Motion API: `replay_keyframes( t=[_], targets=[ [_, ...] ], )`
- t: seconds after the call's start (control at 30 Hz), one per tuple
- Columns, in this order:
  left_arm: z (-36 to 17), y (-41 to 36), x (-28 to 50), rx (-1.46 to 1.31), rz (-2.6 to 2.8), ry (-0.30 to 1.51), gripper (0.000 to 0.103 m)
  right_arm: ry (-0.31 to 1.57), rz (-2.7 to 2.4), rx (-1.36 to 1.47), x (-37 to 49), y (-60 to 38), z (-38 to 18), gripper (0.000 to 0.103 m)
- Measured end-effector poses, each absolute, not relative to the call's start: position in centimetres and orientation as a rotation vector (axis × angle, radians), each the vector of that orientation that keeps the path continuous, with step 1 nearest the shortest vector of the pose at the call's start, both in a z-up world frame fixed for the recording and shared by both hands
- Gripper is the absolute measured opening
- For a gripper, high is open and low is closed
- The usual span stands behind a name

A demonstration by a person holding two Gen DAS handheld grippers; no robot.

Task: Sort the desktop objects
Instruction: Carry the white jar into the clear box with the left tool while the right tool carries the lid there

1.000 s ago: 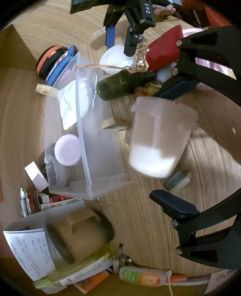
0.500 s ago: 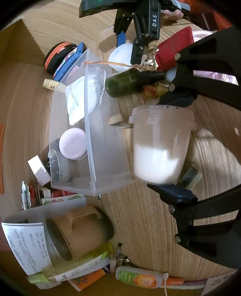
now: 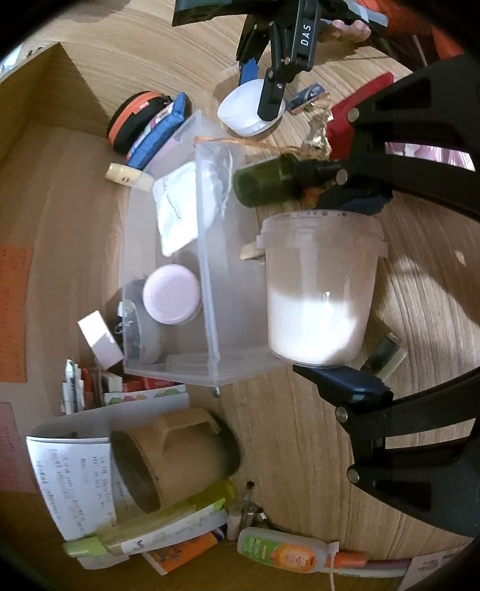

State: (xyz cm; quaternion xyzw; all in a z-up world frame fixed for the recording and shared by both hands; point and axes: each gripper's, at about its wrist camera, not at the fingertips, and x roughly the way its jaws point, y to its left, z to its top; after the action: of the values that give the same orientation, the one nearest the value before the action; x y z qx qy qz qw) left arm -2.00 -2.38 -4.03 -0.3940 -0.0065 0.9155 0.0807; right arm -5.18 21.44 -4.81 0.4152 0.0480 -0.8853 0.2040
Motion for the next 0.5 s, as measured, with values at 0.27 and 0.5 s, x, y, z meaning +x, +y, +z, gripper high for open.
replay_keyframes(
  t=[0.27,0.5],
  targets=[
    [-1.8,-2.7,-1.4,-1.119,2.768,-0.037,0.067,0.175,-2.534,1.051,-4.4,22.1,-1.6,0.063],
    [0.3,-3.3,-1.1,-1.046,2.819,-0.075,0.067,0.199,-2.578,0.925,-4.0,21.4,0.6,0.063]
  ],
)
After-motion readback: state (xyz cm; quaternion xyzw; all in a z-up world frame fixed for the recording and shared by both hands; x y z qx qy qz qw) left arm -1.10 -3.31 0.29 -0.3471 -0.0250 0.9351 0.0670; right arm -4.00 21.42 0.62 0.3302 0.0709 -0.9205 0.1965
